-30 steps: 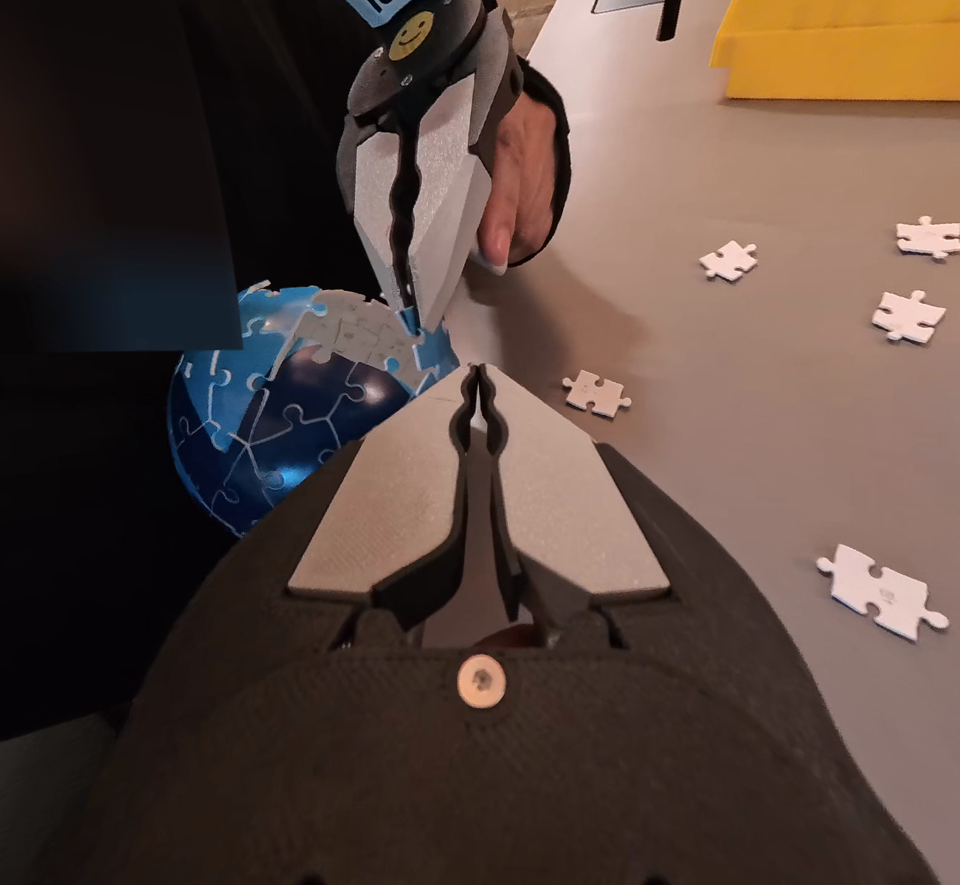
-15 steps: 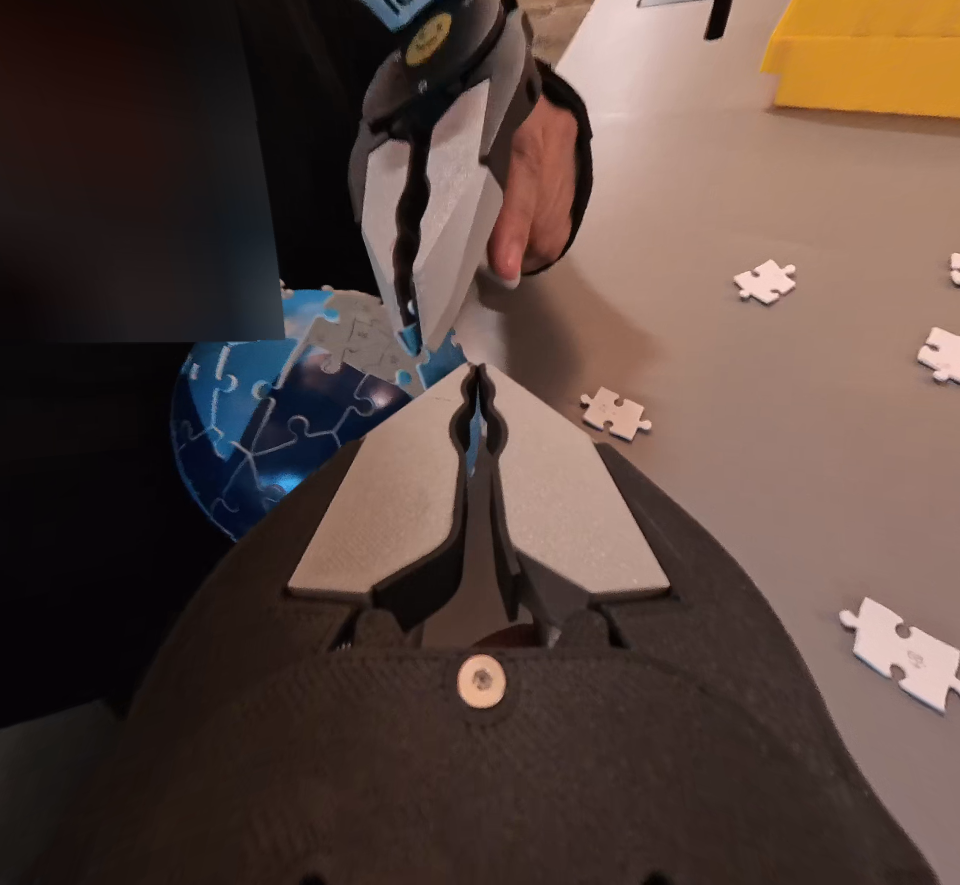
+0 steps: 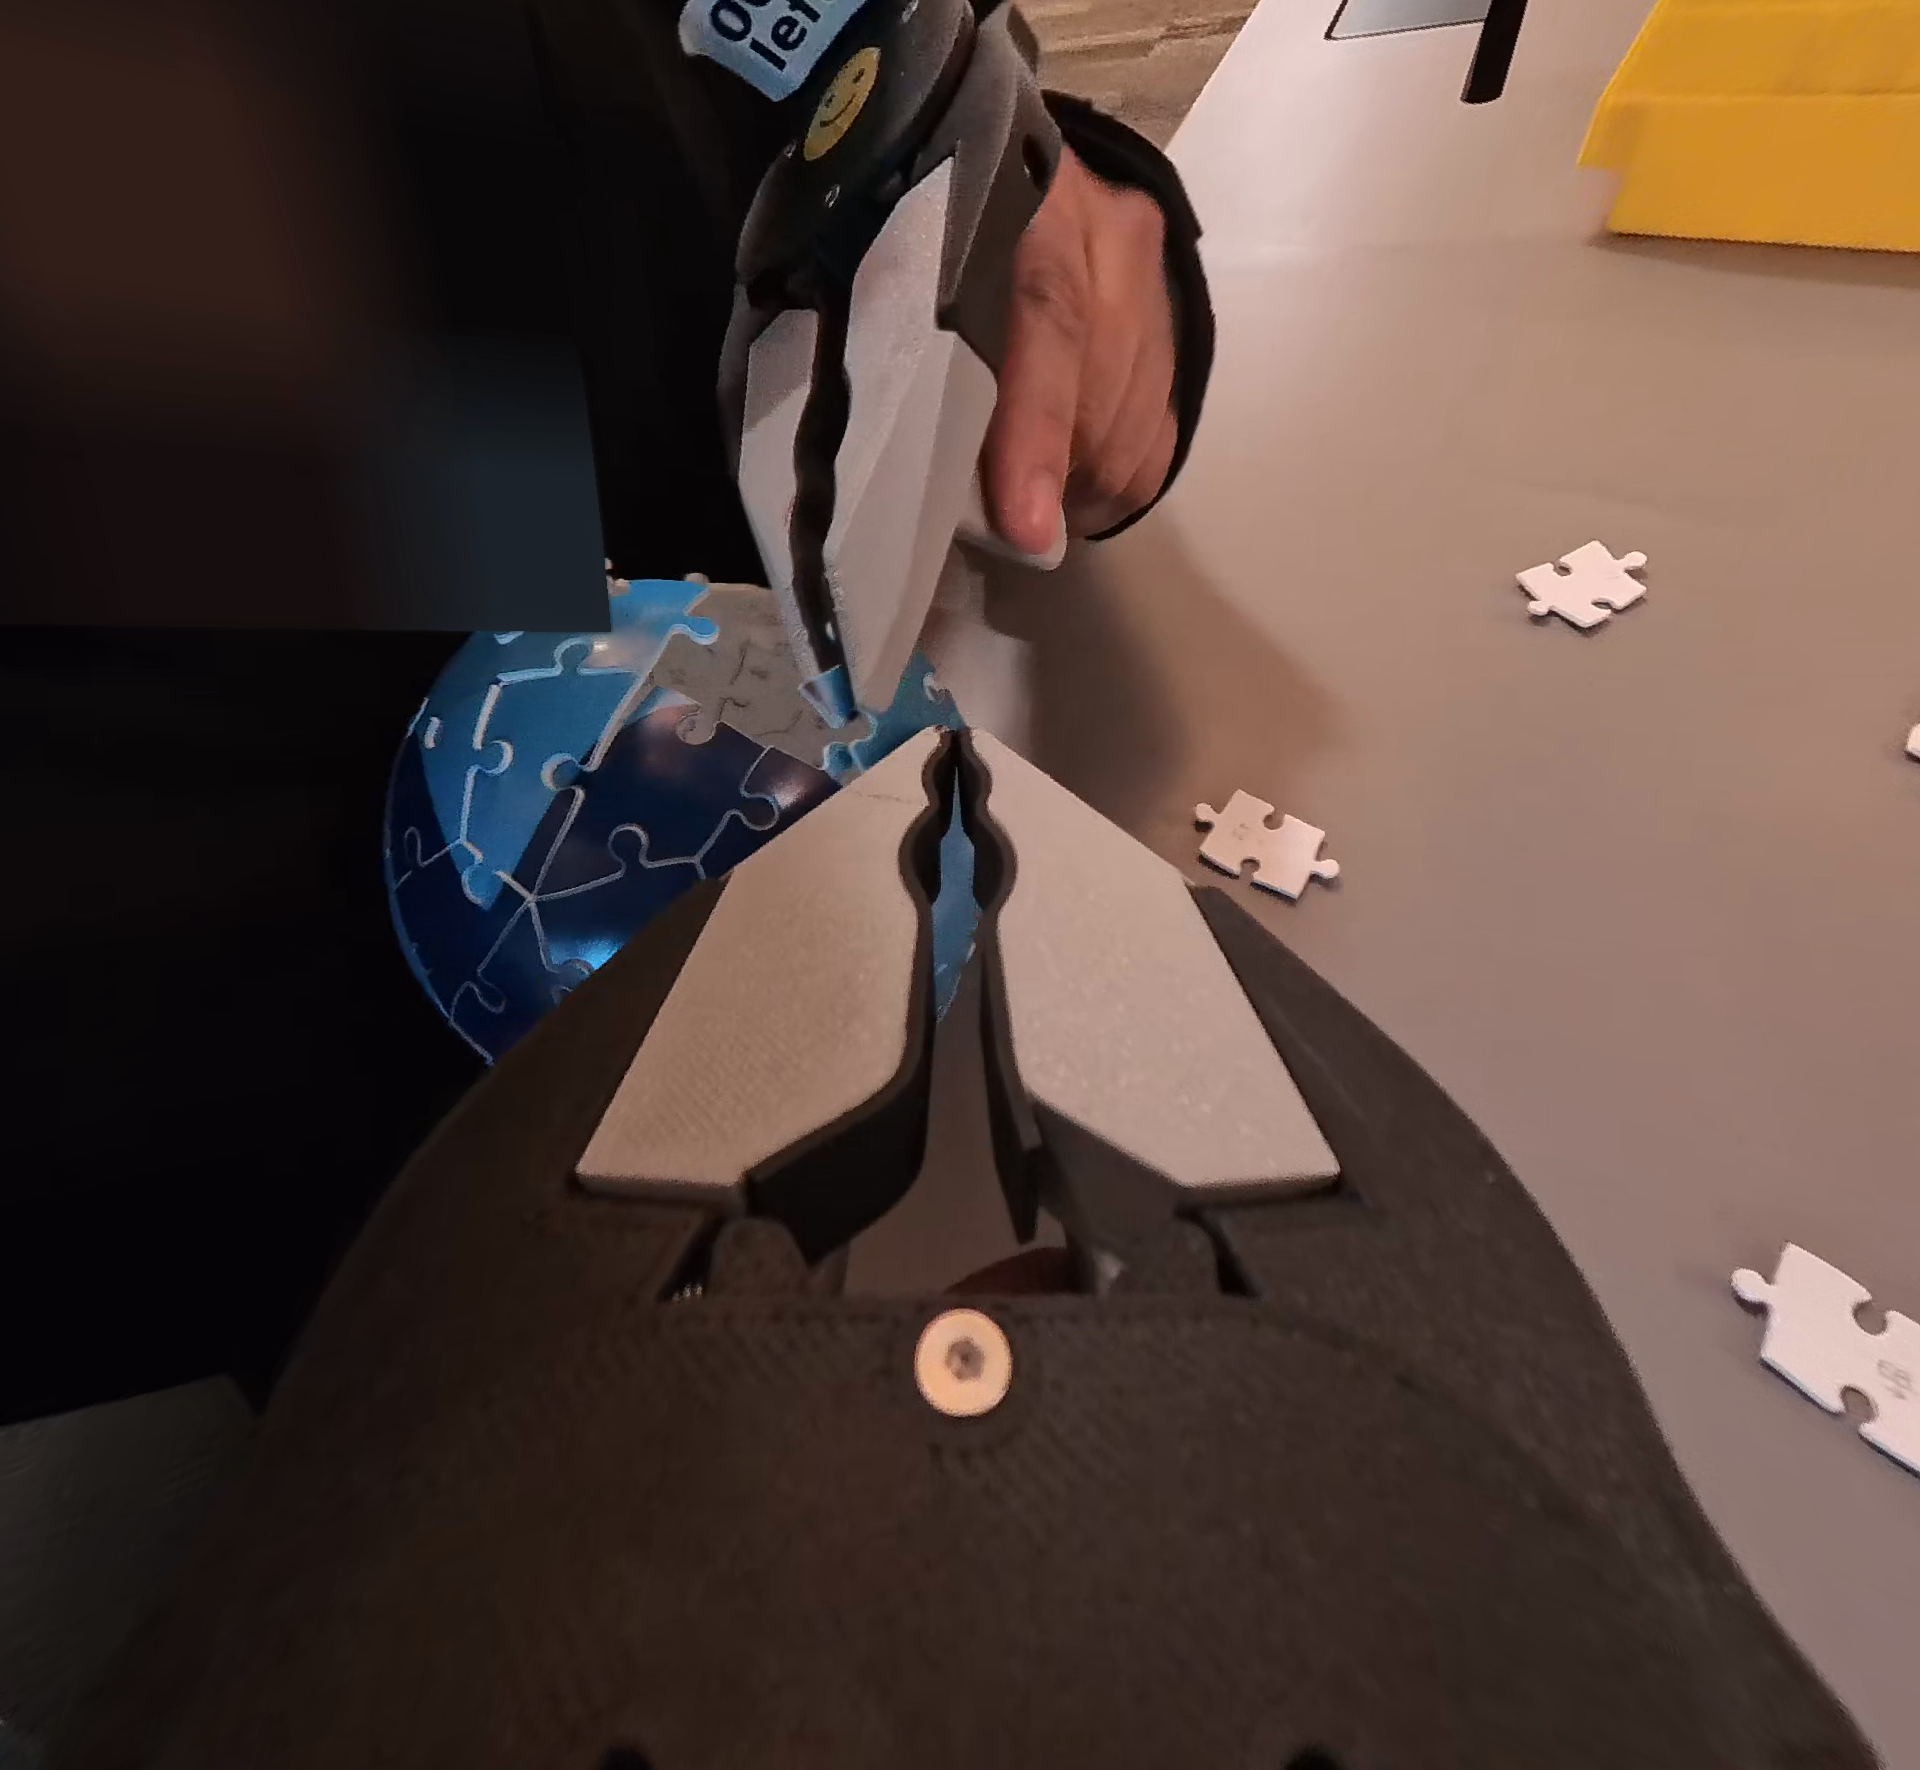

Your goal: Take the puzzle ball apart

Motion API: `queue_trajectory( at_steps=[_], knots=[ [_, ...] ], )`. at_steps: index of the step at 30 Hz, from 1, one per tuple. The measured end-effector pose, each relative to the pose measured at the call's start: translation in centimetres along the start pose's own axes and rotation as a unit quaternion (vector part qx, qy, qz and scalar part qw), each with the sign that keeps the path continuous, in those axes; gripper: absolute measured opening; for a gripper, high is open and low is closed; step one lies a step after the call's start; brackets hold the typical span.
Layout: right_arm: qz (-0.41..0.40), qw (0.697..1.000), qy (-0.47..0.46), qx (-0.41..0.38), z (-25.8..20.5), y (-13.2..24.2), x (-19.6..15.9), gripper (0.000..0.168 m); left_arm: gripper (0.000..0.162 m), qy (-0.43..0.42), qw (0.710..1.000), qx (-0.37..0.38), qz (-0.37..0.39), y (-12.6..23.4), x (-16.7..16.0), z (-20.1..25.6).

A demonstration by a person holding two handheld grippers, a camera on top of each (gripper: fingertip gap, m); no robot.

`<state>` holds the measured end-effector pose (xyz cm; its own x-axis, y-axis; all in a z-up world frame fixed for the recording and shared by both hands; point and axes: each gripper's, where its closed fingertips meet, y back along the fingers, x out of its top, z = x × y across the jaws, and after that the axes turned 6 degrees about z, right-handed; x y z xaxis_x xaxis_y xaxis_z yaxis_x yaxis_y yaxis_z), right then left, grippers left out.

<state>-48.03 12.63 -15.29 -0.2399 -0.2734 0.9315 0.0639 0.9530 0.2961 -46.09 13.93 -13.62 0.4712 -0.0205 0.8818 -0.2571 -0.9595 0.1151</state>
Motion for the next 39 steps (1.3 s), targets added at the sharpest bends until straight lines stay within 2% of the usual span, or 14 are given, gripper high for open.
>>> queue_trajectory(
  at_steps=[12, 20, 21, 26, 30, 39],
  knots=[
    [-0.003, 1.0, 0.009, 0.008, -0.1, 0.1, -0.2, 0.0, 0.002, -0.002, 0.999, -0.001, -0.043, -0.5, 0.1, 0.4],
    [0.028, 0.998, 0.045, 0.026, -0.9, 1.2, 0.5, 0.001, 0.002, 0.008, 0.997, 0.007, -0.076, -0.8, -0.4, 0.5],
    [0.027, 0.999, 0.04, 0.023, -0.7, 1.3, 0.5, 0.006, 0.002, 0.008, 0.997, 0.008, -0.077, -0.8, -0.4, 0.4],
    [0.022, 0.999, 0.012, 0.038, -0.3, 1.2, -0.2, 0.008, 0.002, 0.035, 0.996, 0.007, -0.077, -0.9, -0.4, 0.4],
    [0.023, 0.998, 0.003, 0.058, -0.3, 0.7, -0.6, 0.0, 0.003, 0.059, 0.995, 0.003, -0.075, -0.9, -0.4, 0.3],
    [0.028, 0.997, 0.002, 0.07, -0.5, 0.8, -0.8, 0.0, 0.004, 0.068, 0.995, -0.004, -0.068, -0.7, -0.5, 0.3]
  ],
)
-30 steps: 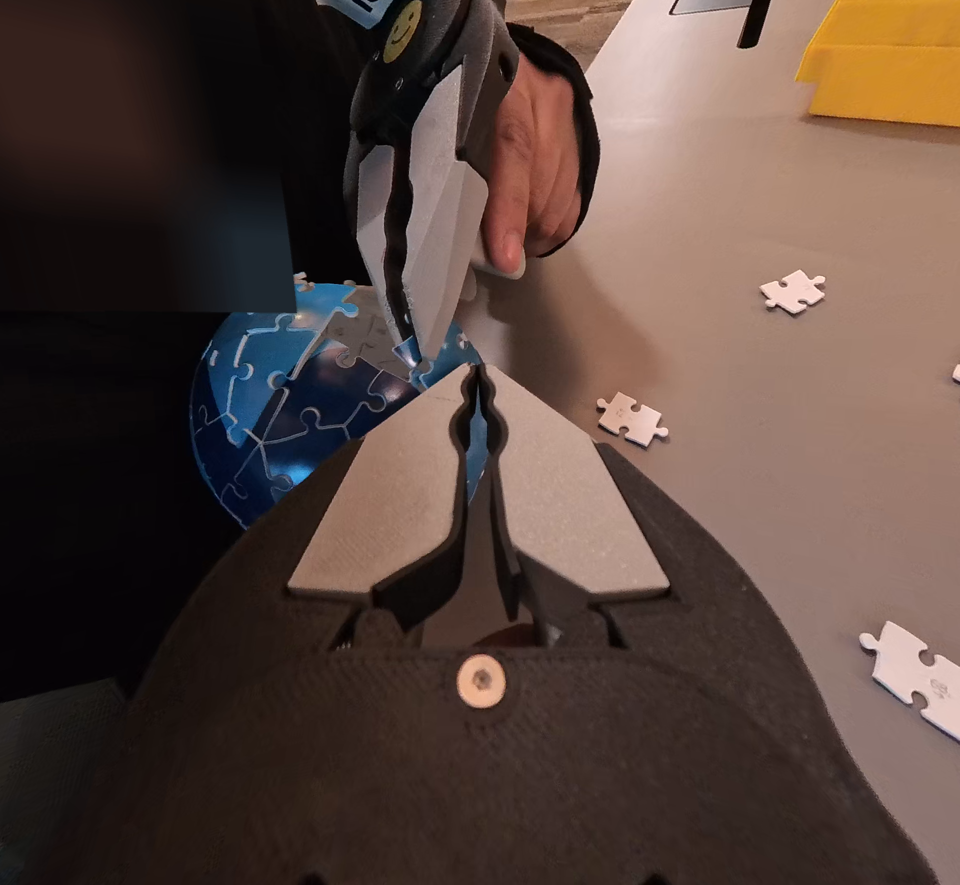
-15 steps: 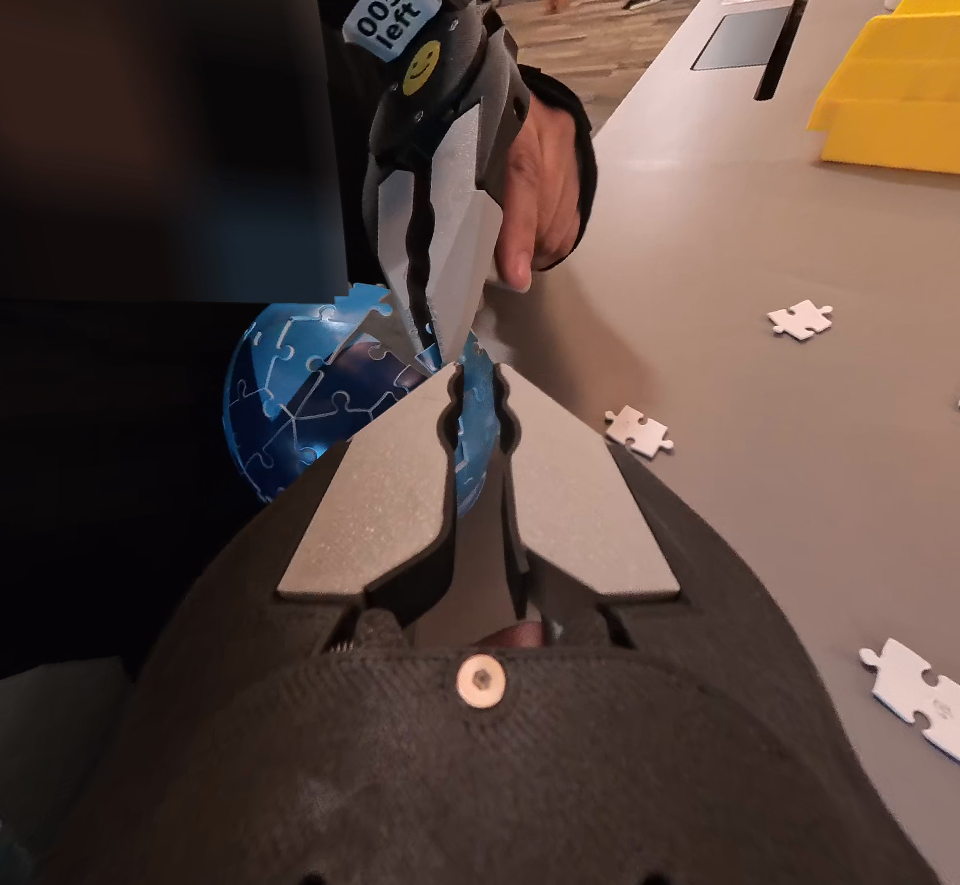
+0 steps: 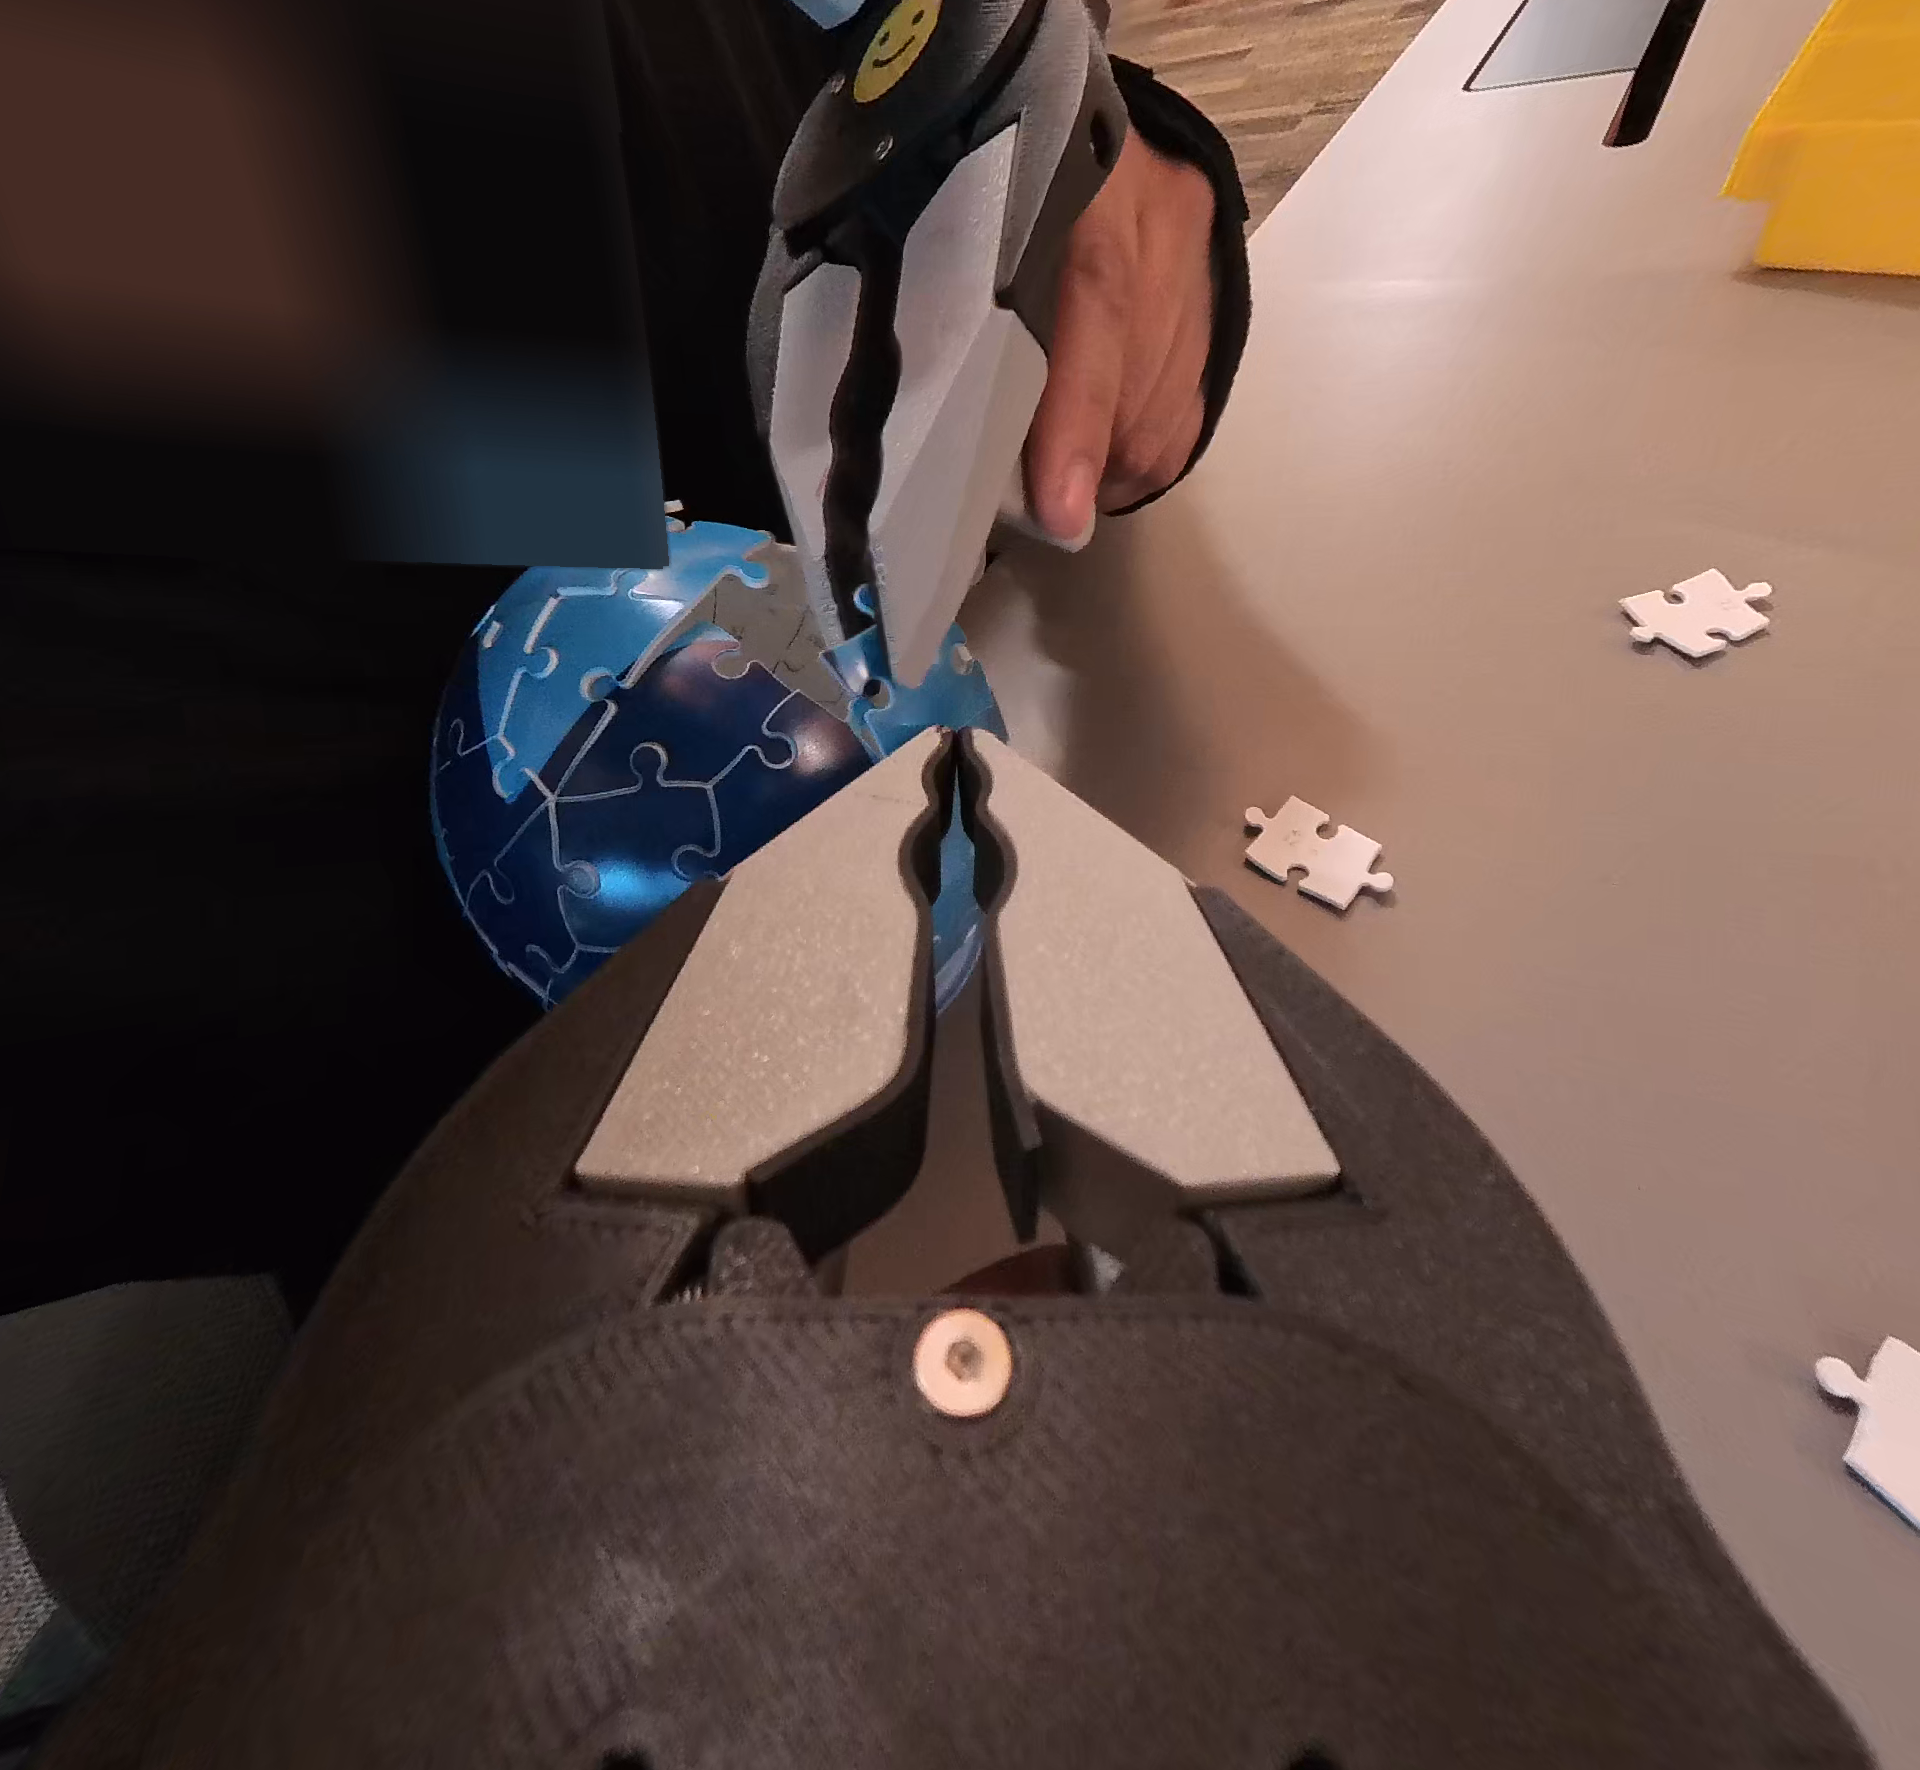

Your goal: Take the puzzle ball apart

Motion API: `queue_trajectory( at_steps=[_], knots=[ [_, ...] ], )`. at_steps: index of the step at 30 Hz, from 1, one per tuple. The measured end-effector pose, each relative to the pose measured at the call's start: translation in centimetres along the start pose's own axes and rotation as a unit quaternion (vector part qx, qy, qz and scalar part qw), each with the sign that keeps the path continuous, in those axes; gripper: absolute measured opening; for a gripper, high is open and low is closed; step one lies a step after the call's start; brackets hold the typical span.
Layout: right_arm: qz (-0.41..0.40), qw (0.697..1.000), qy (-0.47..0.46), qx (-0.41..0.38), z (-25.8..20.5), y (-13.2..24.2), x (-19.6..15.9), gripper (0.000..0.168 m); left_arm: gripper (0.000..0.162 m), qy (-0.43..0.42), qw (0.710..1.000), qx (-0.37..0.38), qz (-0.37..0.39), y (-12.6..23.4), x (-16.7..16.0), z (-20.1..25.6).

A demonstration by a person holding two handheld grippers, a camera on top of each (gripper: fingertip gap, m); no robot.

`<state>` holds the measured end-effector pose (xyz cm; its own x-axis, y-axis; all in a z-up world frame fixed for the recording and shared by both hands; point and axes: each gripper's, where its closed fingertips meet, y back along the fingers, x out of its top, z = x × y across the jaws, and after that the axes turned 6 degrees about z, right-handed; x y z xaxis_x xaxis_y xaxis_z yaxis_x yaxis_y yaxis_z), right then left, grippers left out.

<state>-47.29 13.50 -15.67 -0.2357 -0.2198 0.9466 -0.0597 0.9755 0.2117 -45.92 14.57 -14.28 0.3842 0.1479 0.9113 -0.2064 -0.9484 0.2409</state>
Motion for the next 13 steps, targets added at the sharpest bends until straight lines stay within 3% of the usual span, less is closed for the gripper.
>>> queue_trajectory(
  at_steps=[10, 13],
  knots=[
    [0.001, 1.0, 0.002, 0.0, -0.1, 0.0, 0.0, 0.0, 0.012, -0.022, 1.0, -0.001, 0.0, 0.8, -0.2, -0.3],
    [0.001, 1.0, 0.003, 0.0, -0.1, -0.1, 0.0, 0.0, 0.007, -0.032, 0.999, -0.004, -0.005, 1.1, -0.5, -0.3]
  ],
)
